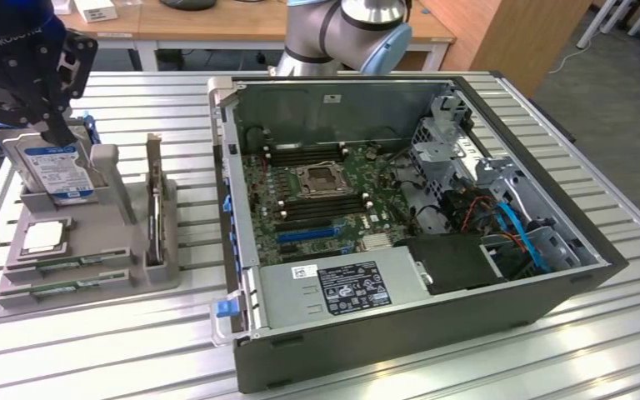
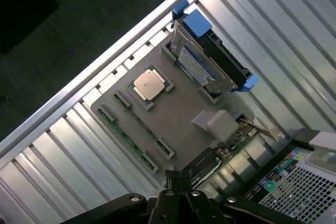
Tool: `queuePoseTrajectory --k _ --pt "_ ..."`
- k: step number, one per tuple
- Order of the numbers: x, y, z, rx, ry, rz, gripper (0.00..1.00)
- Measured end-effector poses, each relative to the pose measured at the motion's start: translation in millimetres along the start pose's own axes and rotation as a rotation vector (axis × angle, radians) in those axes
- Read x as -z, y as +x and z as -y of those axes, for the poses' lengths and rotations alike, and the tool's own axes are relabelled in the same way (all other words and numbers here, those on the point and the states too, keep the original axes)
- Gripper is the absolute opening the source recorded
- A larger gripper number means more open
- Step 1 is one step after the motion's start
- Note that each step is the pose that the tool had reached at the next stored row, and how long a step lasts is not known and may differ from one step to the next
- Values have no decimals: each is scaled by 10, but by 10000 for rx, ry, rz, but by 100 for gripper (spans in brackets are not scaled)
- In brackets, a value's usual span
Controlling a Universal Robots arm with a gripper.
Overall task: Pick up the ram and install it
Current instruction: 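Pick up the ram and move it above insertion slot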
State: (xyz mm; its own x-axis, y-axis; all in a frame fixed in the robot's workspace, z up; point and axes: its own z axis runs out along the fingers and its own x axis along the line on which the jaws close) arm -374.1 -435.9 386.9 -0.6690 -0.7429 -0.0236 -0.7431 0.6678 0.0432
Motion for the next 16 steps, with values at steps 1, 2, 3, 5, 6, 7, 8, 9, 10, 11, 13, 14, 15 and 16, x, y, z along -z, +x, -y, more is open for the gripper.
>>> queuePoseTrajectory --k 1,2,3,5,6,7,8,9,10,11,13,14,15,16 --pt "-1 0 0 180 -4 -8 11" --pt "-3 0 0 360 -8 -16 11" --pt "-4 0 0 540 -13 -24 11" --pt "-7 0 0 914 -22 -40 11" --pt "-8 0 0 1094 -26 -48 11" --pt "-9 0 0 1274 -30 -55 11" --pt "-10 0 0 1454 -35 -63 11" --pt "-12 0 1 1633 -39 -71 11" --pt "-13 0 1 1824 -43 -79 11" --pt "-15 0 0 2003 -47 -86 11" --pt "-17 0 0 2362 -56 -103 11" --pt "-18 0 1 2542 -60 -110 11" --pt "-19 0 1 2722 -64 -119 11" --pt "-20 0 1 2918 -69 -127 11"
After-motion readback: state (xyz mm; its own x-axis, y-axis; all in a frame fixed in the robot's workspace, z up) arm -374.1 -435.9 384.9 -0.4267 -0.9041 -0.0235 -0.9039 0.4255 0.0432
